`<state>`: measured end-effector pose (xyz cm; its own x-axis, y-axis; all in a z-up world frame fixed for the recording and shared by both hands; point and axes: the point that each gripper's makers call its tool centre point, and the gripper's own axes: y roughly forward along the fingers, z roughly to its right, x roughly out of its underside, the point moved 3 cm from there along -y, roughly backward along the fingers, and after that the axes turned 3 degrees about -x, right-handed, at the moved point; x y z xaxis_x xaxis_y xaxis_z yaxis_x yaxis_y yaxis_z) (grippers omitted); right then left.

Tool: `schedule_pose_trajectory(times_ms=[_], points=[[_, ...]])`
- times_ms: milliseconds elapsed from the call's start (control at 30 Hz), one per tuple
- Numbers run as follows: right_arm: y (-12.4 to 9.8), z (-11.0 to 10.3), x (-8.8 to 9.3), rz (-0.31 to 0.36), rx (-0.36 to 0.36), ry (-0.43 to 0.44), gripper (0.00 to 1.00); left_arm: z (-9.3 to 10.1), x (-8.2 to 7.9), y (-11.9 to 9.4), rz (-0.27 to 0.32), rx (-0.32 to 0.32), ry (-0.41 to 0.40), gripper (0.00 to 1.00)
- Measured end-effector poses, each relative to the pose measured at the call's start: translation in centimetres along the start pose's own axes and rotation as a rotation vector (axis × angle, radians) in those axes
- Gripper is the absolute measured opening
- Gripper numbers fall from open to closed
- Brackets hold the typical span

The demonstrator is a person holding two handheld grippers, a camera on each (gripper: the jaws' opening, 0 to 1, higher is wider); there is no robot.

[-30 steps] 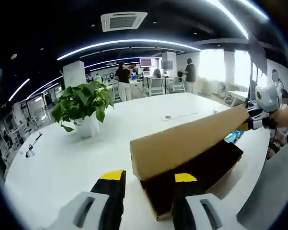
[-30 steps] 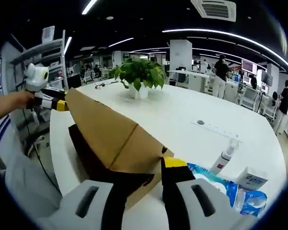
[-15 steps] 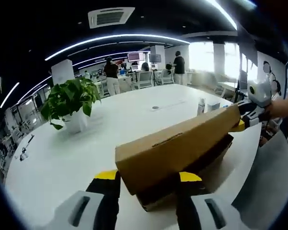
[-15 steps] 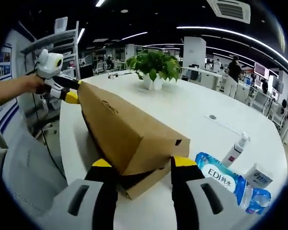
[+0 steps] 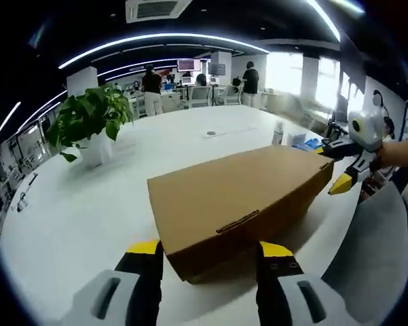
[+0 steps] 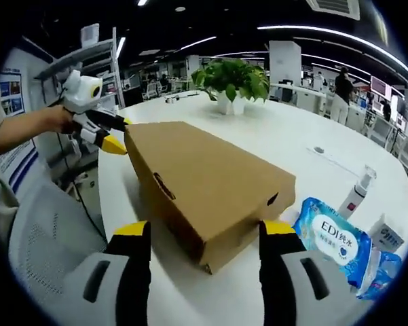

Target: Operate the shoe box by opening the lid, removing the specified soft item, and placing it in the target area until the item is outside and the box remains undamaged.

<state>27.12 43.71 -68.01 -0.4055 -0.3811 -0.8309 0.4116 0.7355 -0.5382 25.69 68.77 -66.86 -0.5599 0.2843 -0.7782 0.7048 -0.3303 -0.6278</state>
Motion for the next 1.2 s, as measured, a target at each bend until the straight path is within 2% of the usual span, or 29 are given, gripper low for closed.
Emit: schedule_pose_trajectory(times_ms=[67, 300, 567, 833, 1200], points=[[0.1, 0.2, 0.1, -0.001, 0.005, 0.042, 0.59, 0.1, 0.4, 0.2, -0.010, 0.002, -0.004, 0.56], [0.8, 0.6, 1.0, -0.020, 0.028, 0.045, 0.53, 0.1, 1.4, 1.1, -0.033, -0.004, -0.035, 0.53], [1.6, 1.1, 1.8, -0.065, 0.051, -0.062, 0.52, 0.2, 2.1, 2.0, -0.068, -0.020, -0.024, 0.53], [2.1, 2.8, 1.2, -0.062, 0.053, -0.086, 0.52, -0.2, 1.2, 2.8, -0.061, -0.028, -0.037, 0.53], [3.1, 5.5, 0.0, -0.054, 0.055, -0.087, 0.52, -1.3, -0.8, 5.2, -0.063, -0.027, -0.038, 0.53]])
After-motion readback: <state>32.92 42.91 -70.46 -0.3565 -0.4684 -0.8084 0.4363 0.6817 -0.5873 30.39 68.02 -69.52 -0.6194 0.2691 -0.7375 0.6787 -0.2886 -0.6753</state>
